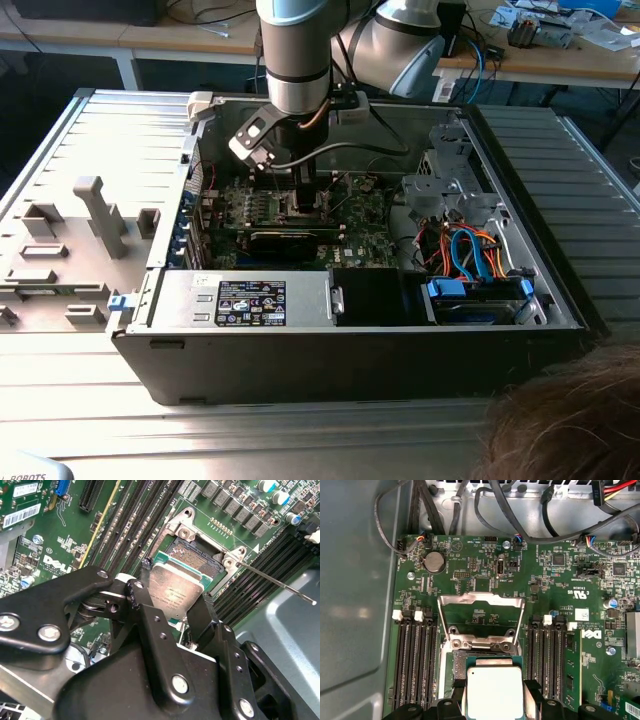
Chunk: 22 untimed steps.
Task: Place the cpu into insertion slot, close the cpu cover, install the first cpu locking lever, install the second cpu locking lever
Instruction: 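Place the cpu into insertion slot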
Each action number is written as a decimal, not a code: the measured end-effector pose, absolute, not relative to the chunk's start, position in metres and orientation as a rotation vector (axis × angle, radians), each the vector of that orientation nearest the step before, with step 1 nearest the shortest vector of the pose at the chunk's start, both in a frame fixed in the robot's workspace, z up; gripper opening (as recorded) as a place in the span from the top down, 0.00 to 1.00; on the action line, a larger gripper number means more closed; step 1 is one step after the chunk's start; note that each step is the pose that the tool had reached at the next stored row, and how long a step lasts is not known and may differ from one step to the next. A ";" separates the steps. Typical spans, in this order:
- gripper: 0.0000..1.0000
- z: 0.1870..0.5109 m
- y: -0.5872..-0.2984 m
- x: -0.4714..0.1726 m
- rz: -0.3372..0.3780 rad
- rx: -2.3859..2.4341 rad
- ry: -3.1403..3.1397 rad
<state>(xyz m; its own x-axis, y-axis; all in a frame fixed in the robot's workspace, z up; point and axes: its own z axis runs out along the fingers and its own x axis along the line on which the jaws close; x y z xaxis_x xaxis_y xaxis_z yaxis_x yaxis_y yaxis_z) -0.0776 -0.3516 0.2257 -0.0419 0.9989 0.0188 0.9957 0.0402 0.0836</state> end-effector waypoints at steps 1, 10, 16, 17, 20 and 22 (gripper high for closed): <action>0.46 0.226 -0.352 -0.078 0.114 2.144 2.232; 0.46 0.226 -0.352 -0.078 0.113 2.159 2.217; 0.46 0.226 -0.352 -0.078 0.113 2.167 2.209; 0.46 0.226 -0.352 -0.078 0.113 2.168 2.208; 0.46 0.225 -0.352 -0.078 0.112 2.172 2.204; 0.46 0.225 -0.352 -0.078 0.112 2.175 2.200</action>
